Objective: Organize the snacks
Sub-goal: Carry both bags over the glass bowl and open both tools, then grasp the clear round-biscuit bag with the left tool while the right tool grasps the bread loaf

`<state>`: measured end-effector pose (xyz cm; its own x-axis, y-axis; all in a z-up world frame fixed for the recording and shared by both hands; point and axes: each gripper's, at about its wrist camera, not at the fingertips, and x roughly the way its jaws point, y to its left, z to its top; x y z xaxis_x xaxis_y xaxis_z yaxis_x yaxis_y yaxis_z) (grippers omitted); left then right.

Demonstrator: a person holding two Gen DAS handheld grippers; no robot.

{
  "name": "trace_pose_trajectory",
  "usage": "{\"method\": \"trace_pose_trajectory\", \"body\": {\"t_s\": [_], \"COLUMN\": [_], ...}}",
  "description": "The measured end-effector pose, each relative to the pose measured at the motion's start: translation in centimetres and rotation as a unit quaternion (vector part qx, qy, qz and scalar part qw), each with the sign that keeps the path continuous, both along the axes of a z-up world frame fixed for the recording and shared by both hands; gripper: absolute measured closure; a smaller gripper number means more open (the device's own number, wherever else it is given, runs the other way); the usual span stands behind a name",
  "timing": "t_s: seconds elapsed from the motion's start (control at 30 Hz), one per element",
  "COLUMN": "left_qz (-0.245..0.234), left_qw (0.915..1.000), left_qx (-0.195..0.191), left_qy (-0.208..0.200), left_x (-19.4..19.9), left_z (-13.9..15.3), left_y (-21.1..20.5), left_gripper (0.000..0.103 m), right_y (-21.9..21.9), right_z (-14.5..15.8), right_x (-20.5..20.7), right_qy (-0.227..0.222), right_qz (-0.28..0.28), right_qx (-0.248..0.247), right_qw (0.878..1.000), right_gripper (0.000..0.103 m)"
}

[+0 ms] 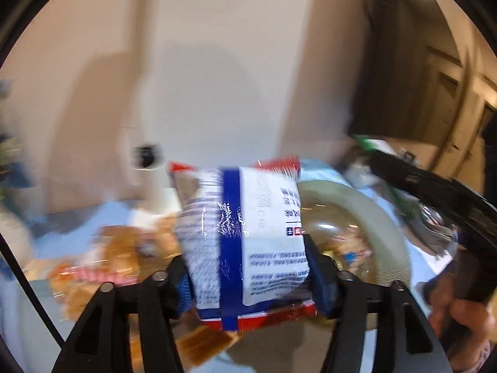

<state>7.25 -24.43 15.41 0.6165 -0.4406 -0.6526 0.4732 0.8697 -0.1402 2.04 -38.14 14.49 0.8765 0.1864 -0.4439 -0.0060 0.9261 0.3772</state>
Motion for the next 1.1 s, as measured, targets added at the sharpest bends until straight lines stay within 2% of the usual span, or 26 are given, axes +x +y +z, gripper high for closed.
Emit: {"method": "trace_pose_trajectory", "body": {"t_s": [0.03,0.07,0.13,0.2,0.33,0.53,0.67,0.73,0.83,0.93,1.03,1.1], "left_qz": [-0.007,-0.008,-0.024,-0.038,-0.017,0.034,0.076,0.100,0.131,0.160,0.188,0.190], "left_qw": [0.9998,0.9992,0.9981,0.9974,0.9979,0.9979,0.9959,0.9939,0.9902,0.9860,0.9800,0.9779], "left_qx": [0.014,0.031,0.045,0.047,0.048,0.035,0.037,0.039,0.041,0.031,-0.007,-0.029], "left_qy": [0.013,0.023,0.035,0.040,0.041,0.043,0.032,0.025,0.025,0.035,0.064,0.083], "left_x": [0.6,1.0,1.2,1.1,1.4,2.4,2.8,3.1,3.6,4.1,4.4,4.5], "left_z": [-0.7,-1.4,-2.5,-3.2,-3.5,-2.8,-2.1,-1.9,-2.0,-2.9,-4.6,-5.9], "left_y": [-1.5,-2.7,-4.1,-4.4,-2.7,3.1,7.6,10.3,14.7,19.1,23.7,25.3], "left_gripper": [0.002,0.001,0.001,0.001,0.001,0.001,0.001,0.001,0.001,0.001,0.001,0.001], "right_y": [-1.2,-1.9,-3.5,-4.5,-4.3,0.1,4.6,7.1,11.0,14.1,16.1,17.3], "right_z": [-1.3,-2.1,-3.7,-4.7,-4.8,-2.7,-1.3,-1.1,-1.5,-2.4,-3.7,-5.0], "right_x": [1.0,1.5,1.8,1.4,0.6,1.2,1.4,1.5,1.5,0.5,-1.1,-1.8], "right_qy": [0.033,0.056,0.093,0.098,0.092,0.081,0.069,0.068,0.074,0.060,0.041,0.043], "right_qz": [-0.010,-0.018,-0.035,-0.040,-0.043,-0.018,0.025,0.051,0.084,0.089,0.088,0.088], "right_qx": [0.003,0.004,0.013,0.037,0.067,0.034,0.023,0.012,-0.001,-0.012,-0.025,-0.031], "right_qw": [0.999,0.998,0.995,0.994,0.993,0.996,0.997,0.996,0.994,0.994,0.995,0.995], "right_gripper": [0.015,0.008,0.008,0.008,0.007,0.007,0.000,0.000,0.000,0.000,0.000,0.000]}}
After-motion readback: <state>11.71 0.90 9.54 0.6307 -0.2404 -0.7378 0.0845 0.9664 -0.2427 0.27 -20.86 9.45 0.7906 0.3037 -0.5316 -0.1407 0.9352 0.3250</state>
